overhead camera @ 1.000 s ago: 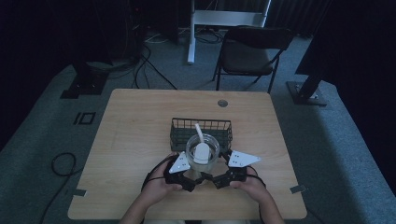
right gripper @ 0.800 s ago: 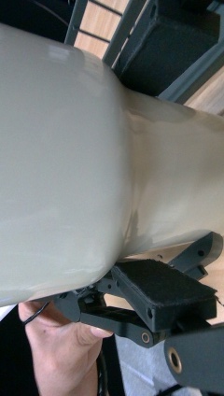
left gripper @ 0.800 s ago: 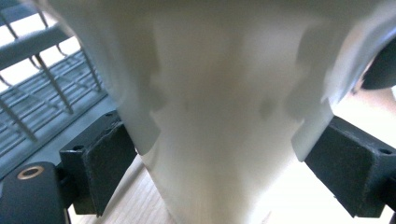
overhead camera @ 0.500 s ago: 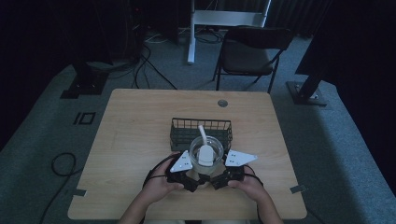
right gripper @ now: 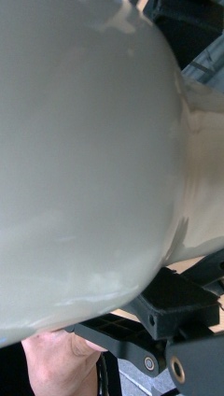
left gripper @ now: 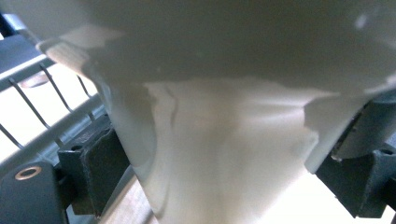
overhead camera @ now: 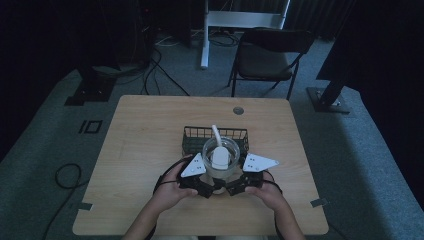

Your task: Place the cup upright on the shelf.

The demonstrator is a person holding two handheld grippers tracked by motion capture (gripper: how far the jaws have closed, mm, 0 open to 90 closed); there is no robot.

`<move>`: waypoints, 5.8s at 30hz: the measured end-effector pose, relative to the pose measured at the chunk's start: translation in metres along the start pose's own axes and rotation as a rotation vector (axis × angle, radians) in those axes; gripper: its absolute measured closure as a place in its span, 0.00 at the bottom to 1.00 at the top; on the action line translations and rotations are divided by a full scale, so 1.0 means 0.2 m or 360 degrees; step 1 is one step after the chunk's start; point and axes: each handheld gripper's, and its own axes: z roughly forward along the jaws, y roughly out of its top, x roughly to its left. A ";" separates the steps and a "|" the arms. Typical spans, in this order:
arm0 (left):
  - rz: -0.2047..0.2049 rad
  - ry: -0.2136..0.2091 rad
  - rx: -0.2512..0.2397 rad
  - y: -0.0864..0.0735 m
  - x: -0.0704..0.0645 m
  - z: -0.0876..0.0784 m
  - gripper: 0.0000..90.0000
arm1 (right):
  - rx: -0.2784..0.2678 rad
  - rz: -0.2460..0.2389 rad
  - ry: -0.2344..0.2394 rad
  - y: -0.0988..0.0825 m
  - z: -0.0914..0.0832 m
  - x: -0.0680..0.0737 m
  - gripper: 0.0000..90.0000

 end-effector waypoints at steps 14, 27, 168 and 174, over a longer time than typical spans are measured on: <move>0.0064 0.0029 -0.0031 0.23 0.17 -0.07 0.12 | -0.0081 -0.0069 -0.0028 0.24 0.04 -0.12 0.10; 0.0060 0.0036 -0.0043 0.35 0.33 -0.08 0.12 | -0.0113 -0.0077 -0.0035 0.38 0.09 -0.26 0.09; -0.0345 0.0390 -0.0255 -0.04 0.47 -0.22 0.02 | 0.0129 0.0207 -0.0701 -0.05 -0.42 -0.33 0.10; -0.0356 0.0454 -0.0260 -0.10 0.47 -0.33 0.02 | 0.0152 0.0227 -0.0749 -0.10 -0.46 -0.32 0.10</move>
